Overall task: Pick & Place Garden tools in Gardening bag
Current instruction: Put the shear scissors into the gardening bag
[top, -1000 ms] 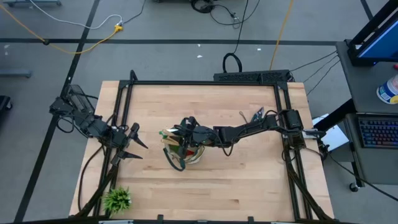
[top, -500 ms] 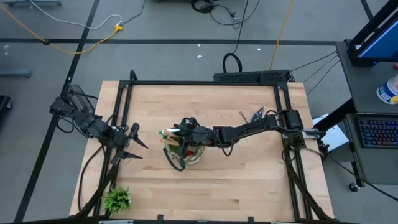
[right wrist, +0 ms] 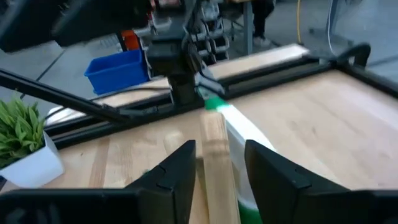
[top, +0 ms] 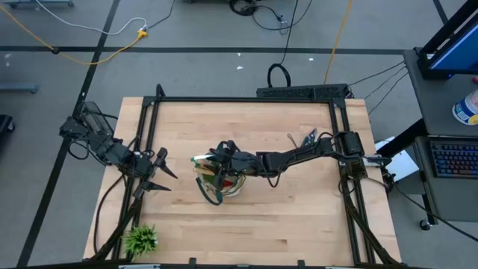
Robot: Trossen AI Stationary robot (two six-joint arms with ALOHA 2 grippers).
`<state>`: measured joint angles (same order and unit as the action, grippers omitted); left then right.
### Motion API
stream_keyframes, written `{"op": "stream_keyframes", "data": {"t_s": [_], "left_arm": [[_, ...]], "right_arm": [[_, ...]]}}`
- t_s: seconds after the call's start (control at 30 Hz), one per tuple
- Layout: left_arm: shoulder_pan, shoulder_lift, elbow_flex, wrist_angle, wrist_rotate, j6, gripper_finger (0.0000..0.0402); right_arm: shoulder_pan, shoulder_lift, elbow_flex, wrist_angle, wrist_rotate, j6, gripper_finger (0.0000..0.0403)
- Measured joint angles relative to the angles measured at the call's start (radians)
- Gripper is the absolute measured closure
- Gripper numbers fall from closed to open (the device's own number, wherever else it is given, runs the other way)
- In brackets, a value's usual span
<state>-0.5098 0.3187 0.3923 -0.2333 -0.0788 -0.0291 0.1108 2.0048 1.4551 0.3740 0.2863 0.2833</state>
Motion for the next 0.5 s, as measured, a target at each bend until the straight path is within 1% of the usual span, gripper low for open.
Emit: {"op": "stream_keyframes", "data": {"t_s": [0.27,0.5], "left_arm": [[0.000,0.000,0.000,0.002,0.035,-0.009,0.0185],[0.000,0.000,0.000,0.003,0.038,-0.006,0.0185]], "right_arm": [[0.002,0.000,0.000,0.090,0.000,-0.100,0.0257],[0.002,-0.021,-0.001,0.105,0.000,-0.188,0.0256]]}}
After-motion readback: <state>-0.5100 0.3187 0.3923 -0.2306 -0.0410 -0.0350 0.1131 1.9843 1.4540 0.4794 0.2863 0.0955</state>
